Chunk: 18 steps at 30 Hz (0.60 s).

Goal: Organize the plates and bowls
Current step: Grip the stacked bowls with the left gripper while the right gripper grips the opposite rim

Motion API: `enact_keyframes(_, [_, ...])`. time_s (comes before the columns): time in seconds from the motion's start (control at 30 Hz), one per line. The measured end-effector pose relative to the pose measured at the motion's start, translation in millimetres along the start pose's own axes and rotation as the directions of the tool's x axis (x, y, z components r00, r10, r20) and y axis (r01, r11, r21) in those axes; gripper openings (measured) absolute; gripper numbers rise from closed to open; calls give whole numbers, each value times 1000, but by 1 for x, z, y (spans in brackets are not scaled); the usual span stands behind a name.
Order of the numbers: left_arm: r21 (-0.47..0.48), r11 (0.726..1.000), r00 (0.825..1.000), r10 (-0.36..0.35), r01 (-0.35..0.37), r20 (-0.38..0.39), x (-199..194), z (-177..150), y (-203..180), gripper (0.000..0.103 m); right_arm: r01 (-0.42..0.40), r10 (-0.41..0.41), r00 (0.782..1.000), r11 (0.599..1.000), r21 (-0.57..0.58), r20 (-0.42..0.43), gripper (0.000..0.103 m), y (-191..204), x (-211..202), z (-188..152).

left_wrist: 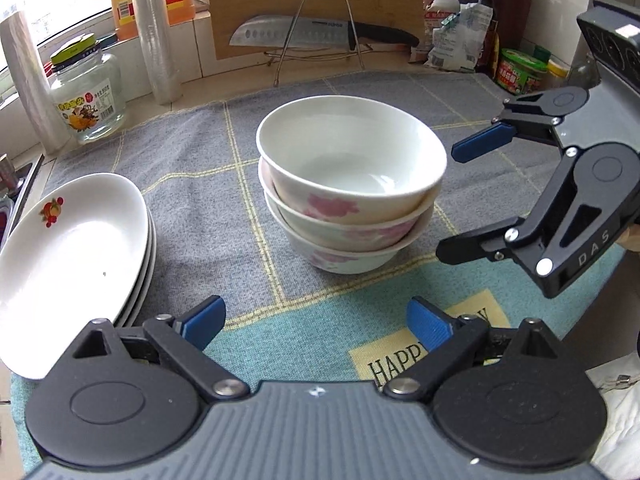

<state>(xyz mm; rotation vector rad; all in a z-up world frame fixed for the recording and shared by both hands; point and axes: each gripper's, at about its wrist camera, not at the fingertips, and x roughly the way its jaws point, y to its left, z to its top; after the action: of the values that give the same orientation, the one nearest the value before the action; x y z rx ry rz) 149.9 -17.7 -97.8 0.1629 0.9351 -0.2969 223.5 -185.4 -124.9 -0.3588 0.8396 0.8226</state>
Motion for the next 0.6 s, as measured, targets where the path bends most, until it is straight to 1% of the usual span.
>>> enact_keyframes(0.07, [-4,1000,1000,13,-13,-17,3,2,0,97,6,-6,1000,1000,-23,-11,103,-1,11,-5])
enact_keyframes(0.13, [11,1000,999,15,-15,-37,5,4,0,97,-10,8,1000,999,-43,-28,103,-3,21,-9])
enact_keyframes(0.27, [107,994,998,25,-19,-59,10,6,0,97,-11,8,999,997,-70,-34,103,-3,32,-13])
enact_keyframes(0.37, [155,988,997,-5,17,-74,16,10,4,97,-9,6,999,997,-80,-33,103,-2,35,-14])
enact_keyframes(0.43, [205,977,996,-40,55,-78,19,12,7,97,-10,8,999,998,-65,-32,103,-4,38,-14])
enact_keyframes(0.5, [258,962,995,-69,86,-76,21,14,11,97,-1,-1,1000,998,-62,-28,103,-3,39,-14])
enact_keyframes(0.6, [331,929,985,-140,165,-97,27,17,22,97,8,-9,1000,999,-48,-26,103,-2,39,-14])
